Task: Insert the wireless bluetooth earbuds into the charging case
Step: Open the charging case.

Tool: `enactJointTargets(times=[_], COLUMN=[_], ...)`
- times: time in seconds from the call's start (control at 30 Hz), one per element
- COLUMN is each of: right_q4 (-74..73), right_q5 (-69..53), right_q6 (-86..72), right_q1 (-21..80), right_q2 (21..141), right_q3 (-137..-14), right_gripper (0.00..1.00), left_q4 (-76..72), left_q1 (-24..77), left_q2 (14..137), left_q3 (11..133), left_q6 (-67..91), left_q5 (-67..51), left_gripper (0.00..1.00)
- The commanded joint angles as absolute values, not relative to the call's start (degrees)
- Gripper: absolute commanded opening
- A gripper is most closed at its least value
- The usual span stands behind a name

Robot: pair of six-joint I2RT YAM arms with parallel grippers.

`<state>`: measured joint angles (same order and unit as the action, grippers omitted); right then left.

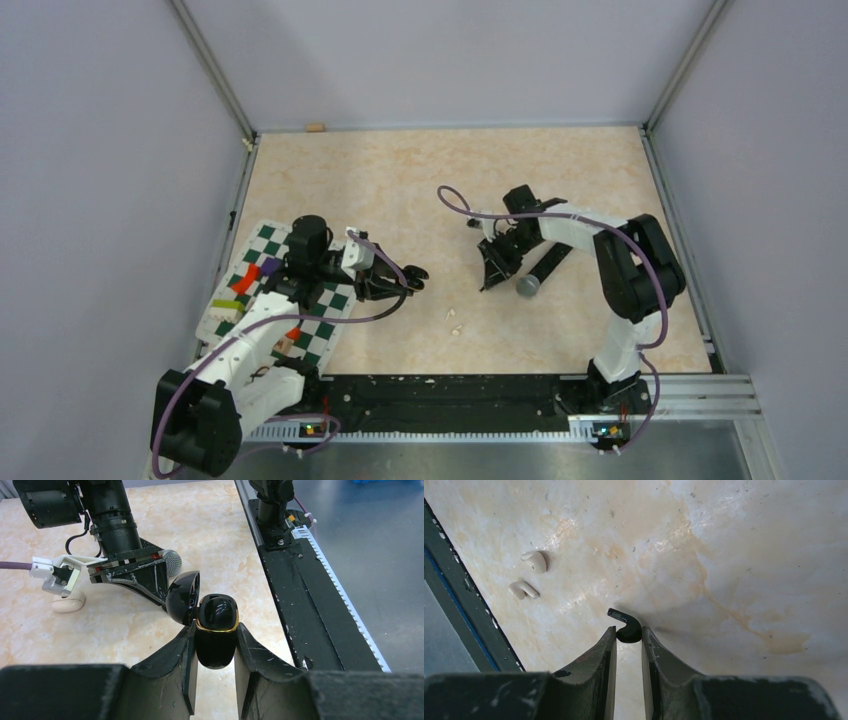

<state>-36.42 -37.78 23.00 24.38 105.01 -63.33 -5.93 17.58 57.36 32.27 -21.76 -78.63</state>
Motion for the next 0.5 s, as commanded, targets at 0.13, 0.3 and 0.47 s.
enactJointTargets(times=[0.13,0.3,0.47], right_q4=[-35.4,-35.6,-35.9], right_q5=[-36.7,-29.0,-20.6], right_q6=[23.3,22.2,21.3], right_q1=[25.2,25.2,25.3], right_q2=[95.9,90.8,85.2], right_q3=[-64.1,-68.2,-75.3], right_gripper=[0.17,0.16,0.16], left_q4=[-6.9,-4.4,7.1], left_q1=[17.8,17.8,17.9], left_q2=[57.2,58.6,61.6], left_q3=[34.5,38.8,45.8], left_q6=[-22.9,-24.2,-32.2], left_q5=[-76.7,-69.3,-64.2], left_gripper=[0.0,0.0,0.0])
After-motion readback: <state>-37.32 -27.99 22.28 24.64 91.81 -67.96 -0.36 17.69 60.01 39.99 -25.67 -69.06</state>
